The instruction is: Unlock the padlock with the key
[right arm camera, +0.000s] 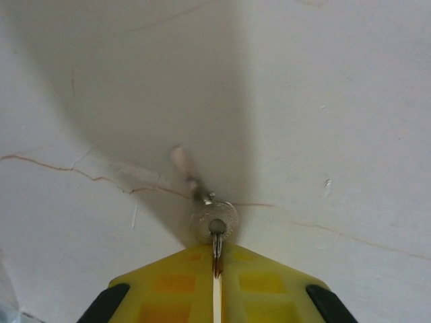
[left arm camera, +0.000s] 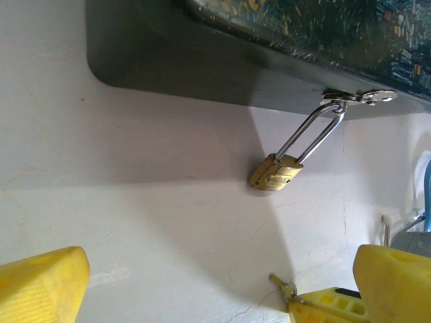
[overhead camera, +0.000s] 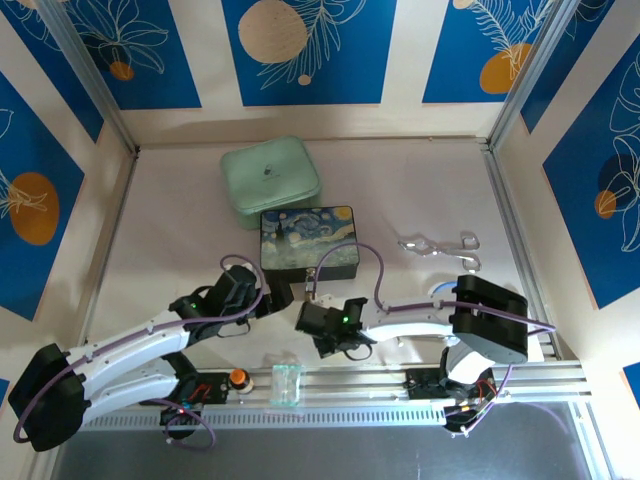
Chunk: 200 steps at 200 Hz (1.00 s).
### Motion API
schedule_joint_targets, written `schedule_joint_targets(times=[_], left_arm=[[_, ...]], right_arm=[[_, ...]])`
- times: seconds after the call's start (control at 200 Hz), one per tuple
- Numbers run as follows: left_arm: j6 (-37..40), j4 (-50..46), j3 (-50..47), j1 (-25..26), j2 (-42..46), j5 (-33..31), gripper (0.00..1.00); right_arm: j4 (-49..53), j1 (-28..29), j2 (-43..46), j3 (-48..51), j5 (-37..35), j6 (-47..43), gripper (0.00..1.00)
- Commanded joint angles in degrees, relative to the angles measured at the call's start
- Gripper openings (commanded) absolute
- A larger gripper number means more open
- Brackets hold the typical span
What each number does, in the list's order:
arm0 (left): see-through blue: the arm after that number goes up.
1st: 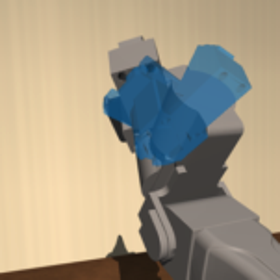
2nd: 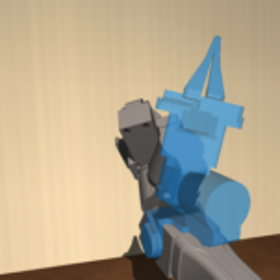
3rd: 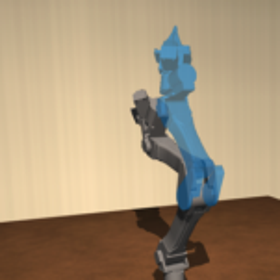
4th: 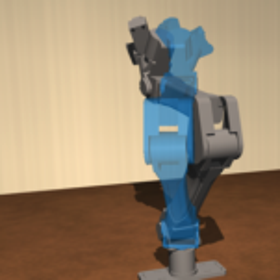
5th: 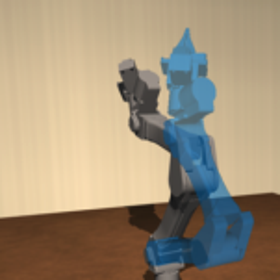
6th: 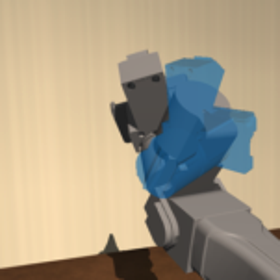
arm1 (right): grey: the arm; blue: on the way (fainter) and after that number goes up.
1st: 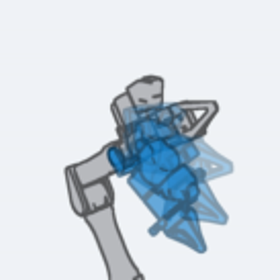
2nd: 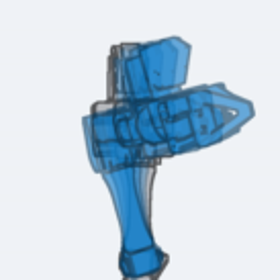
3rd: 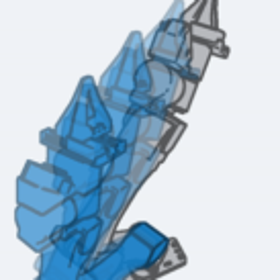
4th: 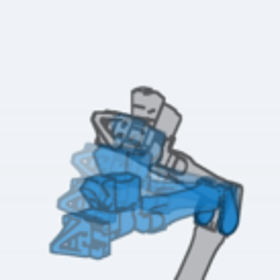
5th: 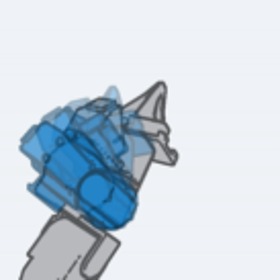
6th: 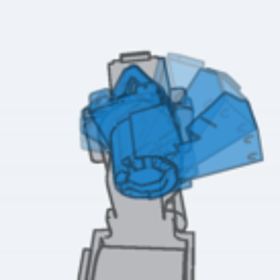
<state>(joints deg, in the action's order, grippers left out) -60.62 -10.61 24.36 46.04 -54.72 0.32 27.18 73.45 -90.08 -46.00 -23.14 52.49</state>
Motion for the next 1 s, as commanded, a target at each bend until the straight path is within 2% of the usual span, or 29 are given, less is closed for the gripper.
schedule_joint_targets(times=[0.0, 0.27, 0.425, 0.555, 0.725, 0.87, 0.996], left_arm=[[-1.23, 2.47, -0.72, 0.46, -0.24, 0.13, 0.98], [-2.95, 8.15, -0.85, 1.1, -2.92, 2.85, 0.81], [-7.89, 13.18, -2.67, 3.37, -3.47, 0.43, 0.74], [-14.06, 22.86, -7.09, 5.05, -3.46, -1.43, 0.66], [-21.49, 26.26, -8.11, 7.04, -4.49, -2.83, 0.68], [-30.47, 30.28, -8.67, 9.77, -6.54, -4.33, 0.69], [-39.45, 30.02, -8.27, 11.43, -7.58, -5.19, 0.72]], right_arm=[[-5.15, -1.15, -0.71, 3.67, 3.52, -1.73, 0.08], [-12.24, -5.0, 5.78, 9.73, 6.66, -8.34, 0.04], [-17.11, -7.41, 9.09, 12.62, 9.72, -9.69, 0.04], [-19.86, -9.46, 12.19, 14.17, 11.58, -10.3, 0.03], [-18.72, -10.51, 14.25, 13.75, 10.85, -11.74, 0.03], [-19.98, -10.68, 15.66, 13.22, 11.66, -12.24, 0.02], [-21.51, -10.6, 17.26, 13.08, 11.57, -12.3, 0.02]])
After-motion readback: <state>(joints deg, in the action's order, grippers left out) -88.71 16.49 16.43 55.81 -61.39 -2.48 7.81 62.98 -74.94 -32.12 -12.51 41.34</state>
